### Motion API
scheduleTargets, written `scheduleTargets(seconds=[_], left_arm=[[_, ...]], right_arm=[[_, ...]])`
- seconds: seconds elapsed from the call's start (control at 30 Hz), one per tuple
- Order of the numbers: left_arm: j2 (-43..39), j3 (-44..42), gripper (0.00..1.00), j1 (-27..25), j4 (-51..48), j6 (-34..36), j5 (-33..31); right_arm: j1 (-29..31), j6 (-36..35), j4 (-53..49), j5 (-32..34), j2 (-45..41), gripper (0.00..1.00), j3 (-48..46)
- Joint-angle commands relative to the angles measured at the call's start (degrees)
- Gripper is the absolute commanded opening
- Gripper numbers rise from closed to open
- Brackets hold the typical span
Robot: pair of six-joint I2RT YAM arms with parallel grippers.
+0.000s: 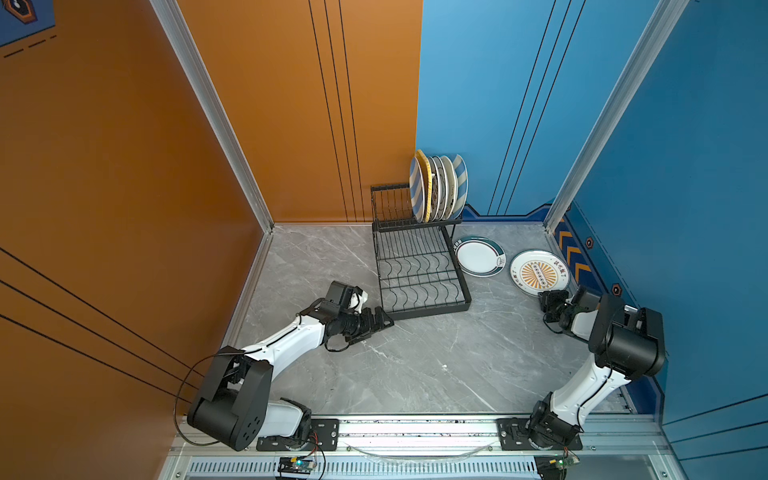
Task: Load the plates into the dish rack
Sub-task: 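Lift the sunburst plate upright and carry it toward the left gripper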
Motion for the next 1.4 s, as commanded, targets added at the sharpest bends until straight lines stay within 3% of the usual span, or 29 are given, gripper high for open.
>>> scheduleTargets(seconds=[0.0,0.4,0.67,1.0,1.37], left_arm=[[-0.17,2.06,0.98,0.06,-1.19,0.61,-0.68],[-0.23,3.16,0.98,0.76,-1.89,2.28,1.16],[-0.02,4.52,0.98,1.50,-1.81,4.08,4.18],[-1.09,5.15,0.98,4.11,-0.22,5.64,8.21],[-0.68,7.36,0.98,7.70,3.33,6.85,13.66]], right_arm=[[-0.28,-0.50,-3.19,-0.33,-2.10,0.00,-0.88],[0.94,-3.36,-14.25,-3.24,-17.48,0.00,-1.26],[6.47,-5.11,-24.94,-3.09,-29.61,0.00,-1.90],[20.65,-10.44,-41.51,-1.08,-43.66,0.00,-0.16],[39.71,-13.81,-43.79,-2.79,-41.56,0.00,3.48]])
